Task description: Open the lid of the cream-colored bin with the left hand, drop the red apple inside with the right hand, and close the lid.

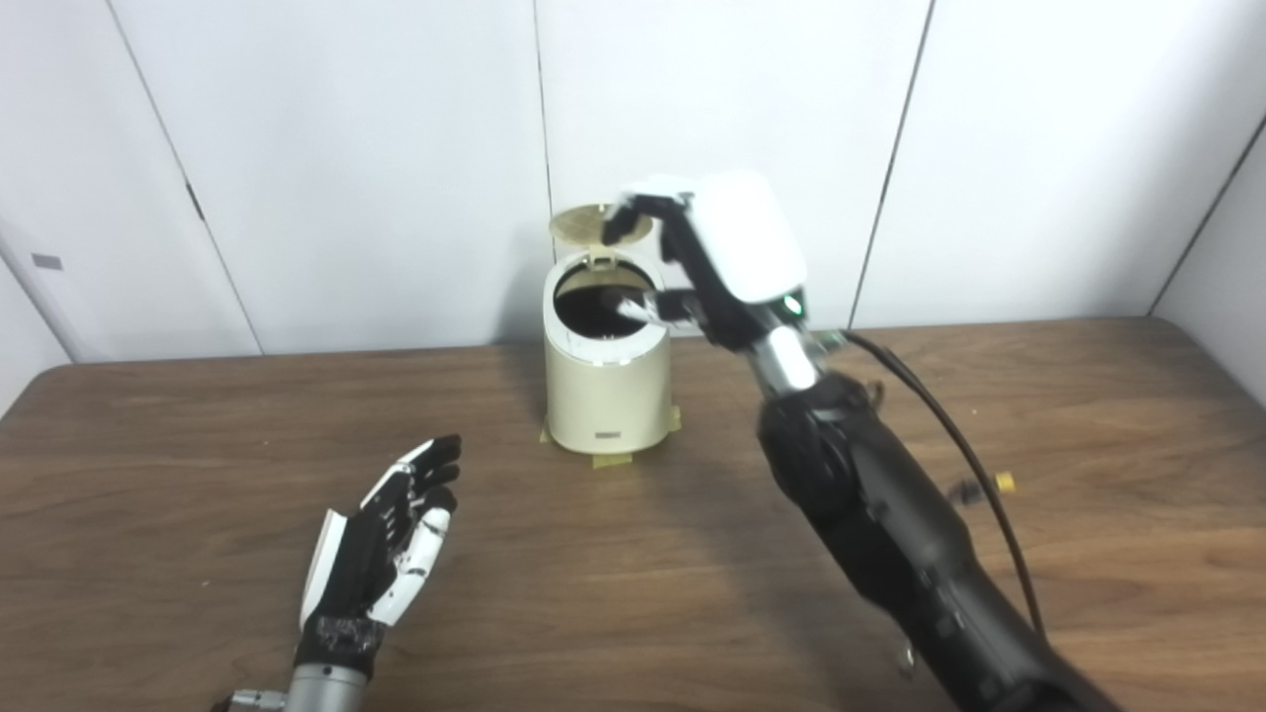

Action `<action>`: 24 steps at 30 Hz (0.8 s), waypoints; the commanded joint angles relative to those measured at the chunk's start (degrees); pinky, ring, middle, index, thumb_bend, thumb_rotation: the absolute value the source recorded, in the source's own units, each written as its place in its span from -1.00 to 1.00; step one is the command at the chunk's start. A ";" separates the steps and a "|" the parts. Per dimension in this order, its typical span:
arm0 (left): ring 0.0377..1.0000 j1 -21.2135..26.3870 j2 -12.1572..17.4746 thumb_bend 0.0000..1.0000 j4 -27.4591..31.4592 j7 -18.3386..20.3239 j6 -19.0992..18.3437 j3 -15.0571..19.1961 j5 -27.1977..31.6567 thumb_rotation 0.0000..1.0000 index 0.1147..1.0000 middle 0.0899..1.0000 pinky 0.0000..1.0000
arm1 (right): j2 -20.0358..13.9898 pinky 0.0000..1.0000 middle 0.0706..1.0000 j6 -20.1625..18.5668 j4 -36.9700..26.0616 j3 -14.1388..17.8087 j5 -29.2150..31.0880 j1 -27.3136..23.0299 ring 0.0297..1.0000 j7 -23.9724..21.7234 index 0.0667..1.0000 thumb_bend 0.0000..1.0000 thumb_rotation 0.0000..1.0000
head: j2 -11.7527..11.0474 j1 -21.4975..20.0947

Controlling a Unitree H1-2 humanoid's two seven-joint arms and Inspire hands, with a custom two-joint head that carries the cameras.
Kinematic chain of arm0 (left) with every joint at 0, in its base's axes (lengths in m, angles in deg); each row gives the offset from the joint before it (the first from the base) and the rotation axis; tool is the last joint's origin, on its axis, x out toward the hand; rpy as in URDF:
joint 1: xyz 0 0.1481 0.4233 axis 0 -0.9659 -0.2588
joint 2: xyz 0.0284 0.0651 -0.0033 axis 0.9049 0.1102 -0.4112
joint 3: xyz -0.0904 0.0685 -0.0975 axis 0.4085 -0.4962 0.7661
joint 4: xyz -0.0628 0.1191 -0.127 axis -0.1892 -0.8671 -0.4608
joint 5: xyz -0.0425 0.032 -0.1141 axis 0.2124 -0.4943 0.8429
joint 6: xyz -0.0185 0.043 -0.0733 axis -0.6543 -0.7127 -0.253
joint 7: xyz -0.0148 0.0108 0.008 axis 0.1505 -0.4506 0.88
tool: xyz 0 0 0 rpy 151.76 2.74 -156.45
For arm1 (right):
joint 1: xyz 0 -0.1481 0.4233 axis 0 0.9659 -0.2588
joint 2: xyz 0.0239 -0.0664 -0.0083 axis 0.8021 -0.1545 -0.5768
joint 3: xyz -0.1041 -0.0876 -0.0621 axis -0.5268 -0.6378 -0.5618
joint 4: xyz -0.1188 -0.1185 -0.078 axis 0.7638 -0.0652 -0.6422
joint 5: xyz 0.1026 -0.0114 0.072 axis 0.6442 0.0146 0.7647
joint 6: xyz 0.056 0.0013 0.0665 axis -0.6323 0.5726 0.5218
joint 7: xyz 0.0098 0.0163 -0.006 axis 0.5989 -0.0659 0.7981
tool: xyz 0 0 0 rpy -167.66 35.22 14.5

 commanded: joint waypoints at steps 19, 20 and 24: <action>0.76 30.40 9.59 0.17 9.06 7.06 -19.94 0.04 -8.20 0.99 0.71 0.75 0.57 | -5.92 0.52 0.79 8.14 -15.29 7.88 27.73 29.31 0.71 -18.31 0.82 -0.02 0.74 | -0.49 1.41; 0.81 34.05 10.61 0.21 9.25 9.35 -23.87 -1.44 -9.49 1.00 0.77 0.80 0.62 | -6.08 0.53 0.80 7.60 -15.12 8.01 27.86 29.81 0.72 -19.10 0.84 0.00 0.74 | -0.58 1.33; 0.83 43.58 12.55 0.43 7.85 13.14 -31.10 -6.25 -14.21 1.00 0.74 0.81 0.66 | -5.82 0.51 0.81 7.04 -14.37 8.64 27.96 30.51 0.72 -20.57 0.85 0.03 0.66 | -0.78 1.42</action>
